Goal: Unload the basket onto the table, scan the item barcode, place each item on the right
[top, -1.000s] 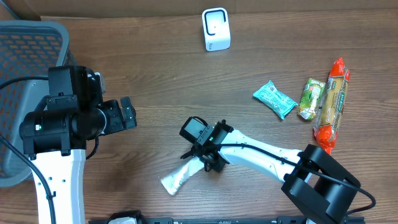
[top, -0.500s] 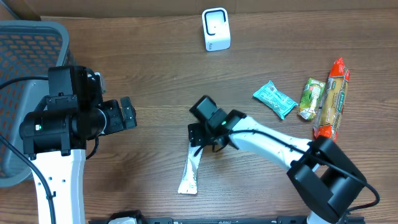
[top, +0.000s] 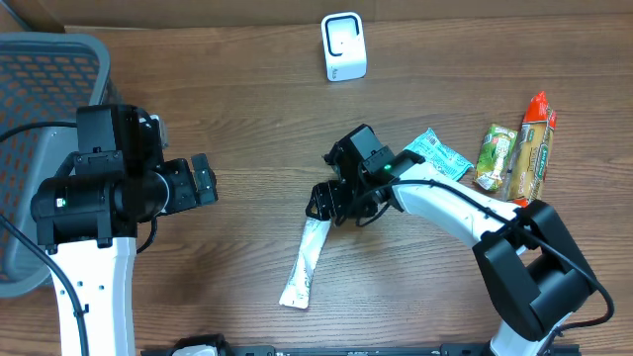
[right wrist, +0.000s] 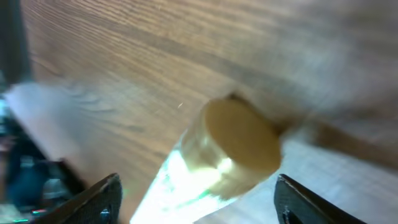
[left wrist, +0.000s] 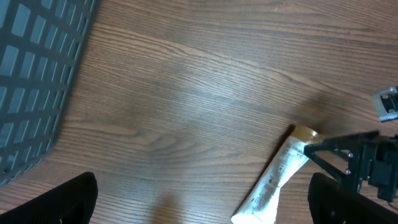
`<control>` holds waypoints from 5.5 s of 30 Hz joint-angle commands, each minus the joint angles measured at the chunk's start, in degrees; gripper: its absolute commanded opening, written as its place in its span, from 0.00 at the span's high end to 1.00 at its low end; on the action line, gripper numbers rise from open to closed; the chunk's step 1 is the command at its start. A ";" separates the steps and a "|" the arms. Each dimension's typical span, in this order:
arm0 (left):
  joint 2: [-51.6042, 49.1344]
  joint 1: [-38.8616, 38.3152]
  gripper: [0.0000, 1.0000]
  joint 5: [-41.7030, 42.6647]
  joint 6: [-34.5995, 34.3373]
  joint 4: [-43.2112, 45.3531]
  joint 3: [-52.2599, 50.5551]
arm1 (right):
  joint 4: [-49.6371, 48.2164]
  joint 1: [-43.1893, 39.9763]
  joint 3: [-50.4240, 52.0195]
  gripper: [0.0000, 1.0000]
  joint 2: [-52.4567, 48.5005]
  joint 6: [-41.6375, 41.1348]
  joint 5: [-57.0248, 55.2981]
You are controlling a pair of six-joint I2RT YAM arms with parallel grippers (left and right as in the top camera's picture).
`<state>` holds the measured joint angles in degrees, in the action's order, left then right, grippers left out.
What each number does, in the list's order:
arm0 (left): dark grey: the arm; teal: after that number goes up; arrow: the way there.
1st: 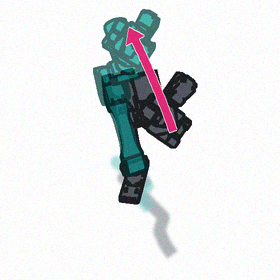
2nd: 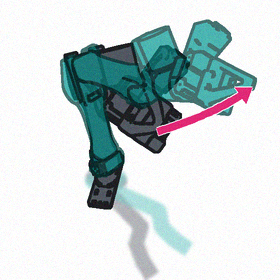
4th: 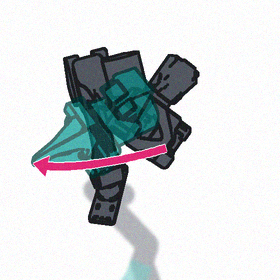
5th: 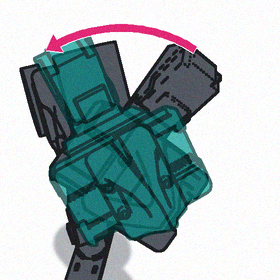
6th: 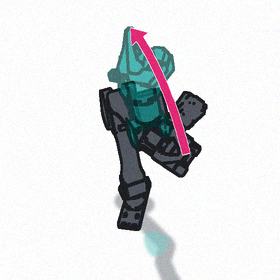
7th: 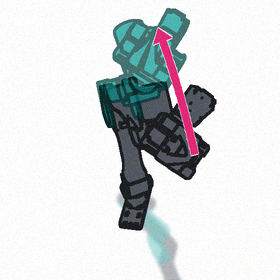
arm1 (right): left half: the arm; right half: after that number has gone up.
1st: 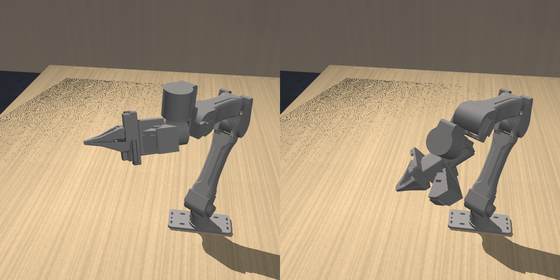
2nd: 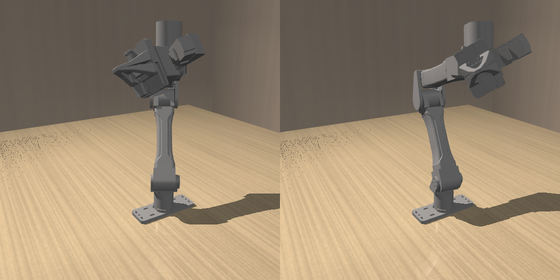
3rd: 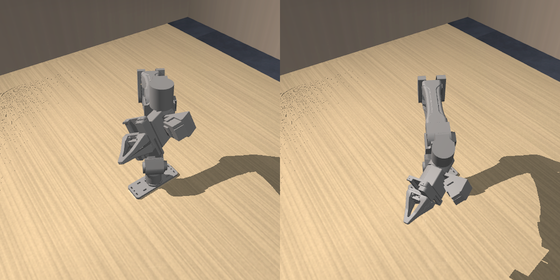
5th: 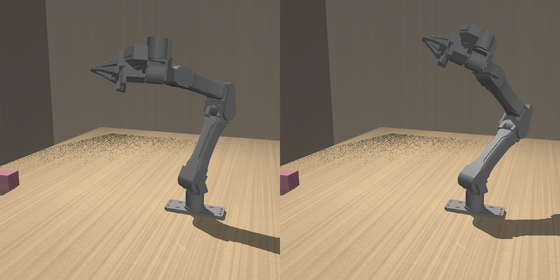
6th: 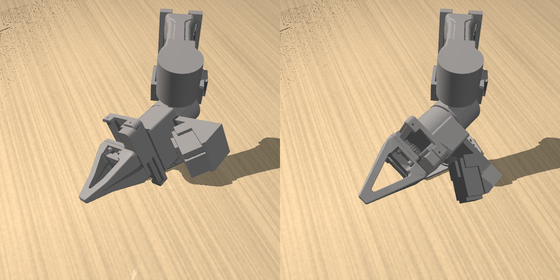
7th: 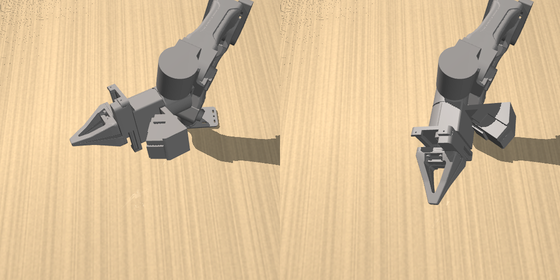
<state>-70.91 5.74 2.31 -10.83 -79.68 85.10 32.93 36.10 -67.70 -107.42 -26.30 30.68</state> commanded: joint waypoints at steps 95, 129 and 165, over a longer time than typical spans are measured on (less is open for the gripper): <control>0.02 0.20 0.00 0.22 -0.98 0.17 0.55 | 23.43 -44.44 -12.35 0.67 -0.96 18.88 3.41; 0.02 0.20 0.00 0.22 -0.98 0.20 0.55 | 12.68 3.48 5.51 0.46 0.72 12.55 -4.76; 0.02 0.20 0.00 0.24 -0.98 0.20 0.55 | 26.64 1.05 -4.17 0.30 6.54 2.84 -33.22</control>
<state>-70.91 5.74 2.31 -10.83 -79.68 85.10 59.61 42.26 -71.53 -105.34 -22.65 -6.52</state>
